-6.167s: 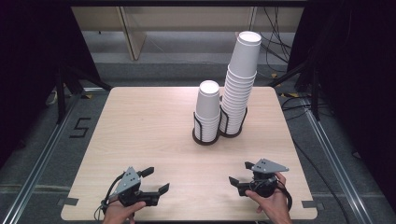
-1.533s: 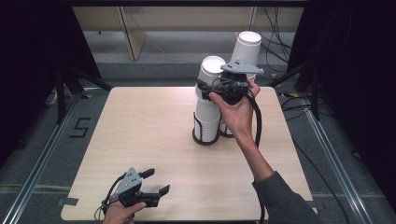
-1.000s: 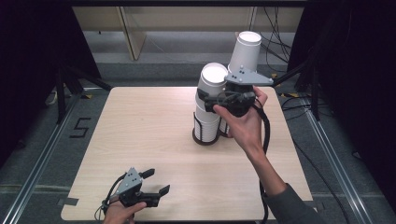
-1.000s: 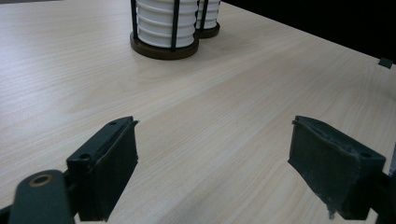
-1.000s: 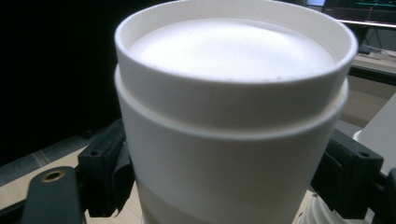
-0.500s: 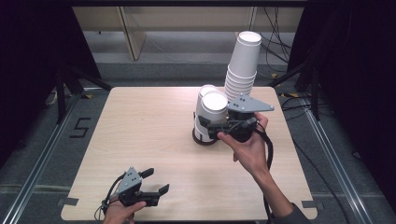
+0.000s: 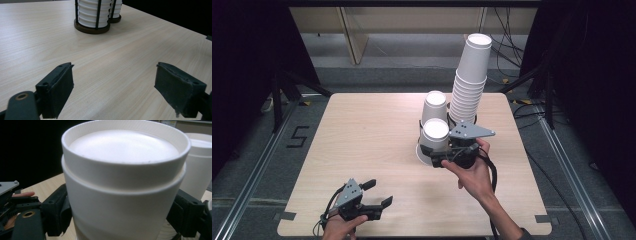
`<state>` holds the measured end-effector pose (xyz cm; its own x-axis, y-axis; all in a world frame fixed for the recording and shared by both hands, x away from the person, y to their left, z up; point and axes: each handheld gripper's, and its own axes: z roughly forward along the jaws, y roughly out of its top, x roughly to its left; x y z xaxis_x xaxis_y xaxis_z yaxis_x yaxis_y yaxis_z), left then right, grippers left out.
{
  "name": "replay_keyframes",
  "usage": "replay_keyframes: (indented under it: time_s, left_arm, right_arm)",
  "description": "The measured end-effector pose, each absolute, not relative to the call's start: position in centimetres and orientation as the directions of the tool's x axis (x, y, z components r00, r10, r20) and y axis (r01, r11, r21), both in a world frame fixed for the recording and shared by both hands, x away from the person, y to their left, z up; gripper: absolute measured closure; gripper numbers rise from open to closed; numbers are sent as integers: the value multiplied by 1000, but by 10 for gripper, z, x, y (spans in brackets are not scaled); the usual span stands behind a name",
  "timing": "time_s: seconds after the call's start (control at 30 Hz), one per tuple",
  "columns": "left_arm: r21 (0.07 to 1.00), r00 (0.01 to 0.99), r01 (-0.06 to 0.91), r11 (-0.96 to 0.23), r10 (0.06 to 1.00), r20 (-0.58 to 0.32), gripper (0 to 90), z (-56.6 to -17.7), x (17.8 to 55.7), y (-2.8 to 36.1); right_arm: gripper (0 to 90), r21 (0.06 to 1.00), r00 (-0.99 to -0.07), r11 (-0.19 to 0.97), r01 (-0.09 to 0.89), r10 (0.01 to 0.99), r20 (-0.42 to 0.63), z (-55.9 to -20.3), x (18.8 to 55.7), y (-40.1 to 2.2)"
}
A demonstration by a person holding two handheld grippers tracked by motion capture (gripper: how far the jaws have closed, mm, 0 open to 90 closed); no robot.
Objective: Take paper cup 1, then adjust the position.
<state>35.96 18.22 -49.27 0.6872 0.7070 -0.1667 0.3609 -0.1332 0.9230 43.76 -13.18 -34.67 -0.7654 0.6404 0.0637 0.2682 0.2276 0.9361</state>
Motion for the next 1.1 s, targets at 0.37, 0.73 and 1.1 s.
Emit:
replay_keyframes:
  time_s: [0.37,0.73,1.1]
  left_arm:
    - [922,691,360,-144,705,-159,144,-492,360,181]
    - [923,692,356,-143,704,-158,144,-491,360,180]
    - [924,703,352,-148,693,-156,144,-492,361,176]
  right_arm:
    - [185,923,-778,235,304,621,98,-377,435,-132]
    - [185,907,-794,262,329,597,115,-403,434,-130]
    - [185,902,-798,275,334,592,115,-411,428,-128]
